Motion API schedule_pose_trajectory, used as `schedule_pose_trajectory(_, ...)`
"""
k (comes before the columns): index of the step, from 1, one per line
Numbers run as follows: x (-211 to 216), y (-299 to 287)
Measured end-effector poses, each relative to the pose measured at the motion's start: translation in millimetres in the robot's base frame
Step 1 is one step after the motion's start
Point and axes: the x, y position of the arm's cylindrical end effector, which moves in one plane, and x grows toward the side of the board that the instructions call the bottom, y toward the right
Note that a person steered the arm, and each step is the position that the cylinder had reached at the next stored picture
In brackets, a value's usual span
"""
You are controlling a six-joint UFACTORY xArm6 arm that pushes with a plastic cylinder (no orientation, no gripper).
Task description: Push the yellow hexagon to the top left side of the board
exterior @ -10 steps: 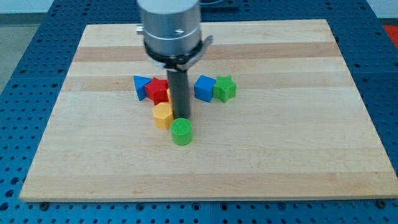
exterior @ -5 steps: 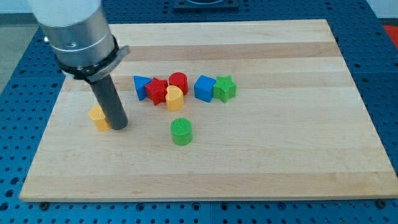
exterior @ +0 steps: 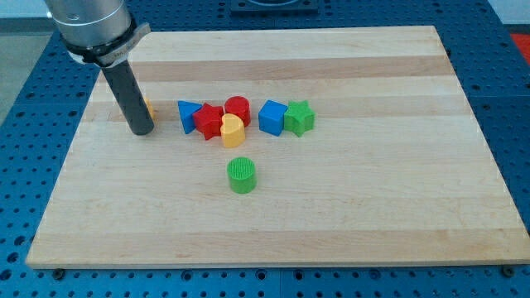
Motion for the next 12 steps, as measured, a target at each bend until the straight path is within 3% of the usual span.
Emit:
schedule_pose_trajectory(1,-2.3,0.3)
schedule_pose_trajectory(3,-51.4,-2.6)
schedule_pose_trajectory(7,-40.0,-2.6)
schedule_pose_trajectory(9,-73.8,-6.3)
schedule_pose_trajectory(12,-44.5,-23.1)
